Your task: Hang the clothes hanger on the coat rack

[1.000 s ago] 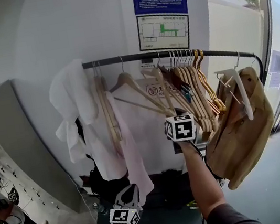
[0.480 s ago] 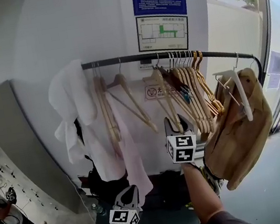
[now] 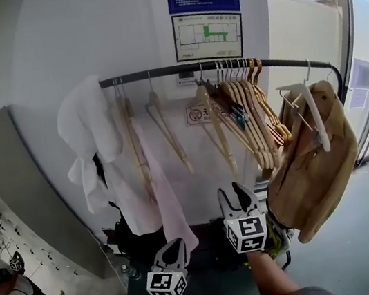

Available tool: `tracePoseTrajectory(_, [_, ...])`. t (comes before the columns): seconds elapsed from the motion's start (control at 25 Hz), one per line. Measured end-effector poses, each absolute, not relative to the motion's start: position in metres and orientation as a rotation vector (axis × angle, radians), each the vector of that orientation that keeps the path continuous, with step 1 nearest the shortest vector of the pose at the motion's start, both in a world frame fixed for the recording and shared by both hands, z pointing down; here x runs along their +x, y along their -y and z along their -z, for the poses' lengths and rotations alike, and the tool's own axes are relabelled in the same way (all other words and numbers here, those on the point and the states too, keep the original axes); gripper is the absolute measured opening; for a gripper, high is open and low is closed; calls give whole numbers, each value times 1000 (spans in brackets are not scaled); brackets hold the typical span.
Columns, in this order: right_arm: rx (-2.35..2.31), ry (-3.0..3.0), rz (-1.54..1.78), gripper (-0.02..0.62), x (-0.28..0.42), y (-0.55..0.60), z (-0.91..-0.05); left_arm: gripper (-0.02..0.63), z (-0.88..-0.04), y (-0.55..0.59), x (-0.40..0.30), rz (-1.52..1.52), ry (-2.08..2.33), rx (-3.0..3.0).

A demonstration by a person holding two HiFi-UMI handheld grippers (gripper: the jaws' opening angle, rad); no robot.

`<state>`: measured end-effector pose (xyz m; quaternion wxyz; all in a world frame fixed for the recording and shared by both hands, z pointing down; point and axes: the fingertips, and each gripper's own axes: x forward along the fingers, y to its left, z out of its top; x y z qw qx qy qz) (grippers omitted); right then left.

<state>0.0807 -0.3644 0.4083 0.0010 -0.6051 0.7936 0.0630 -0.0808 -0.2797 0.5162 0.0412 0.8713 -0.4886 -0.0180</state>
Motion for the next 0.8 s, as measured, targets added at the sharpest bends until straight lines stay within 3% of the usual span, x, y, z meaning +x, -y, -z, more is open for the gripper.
tracePoseTrajectory(0.28, [-1877,-2574,-202,128,73,319,-465,11,-504,282,-74,74,1499,2694])
tracePoseTrajectory(0.6, [-1856,-2611,-161,17,74,282,-500,9,-481,271,-62,70,1533,2776])
tracePoseTrajectory(0.8, [-1835,-2612,-166,15,73,279,-495,11,-475,270,-57,153,1477,2739])
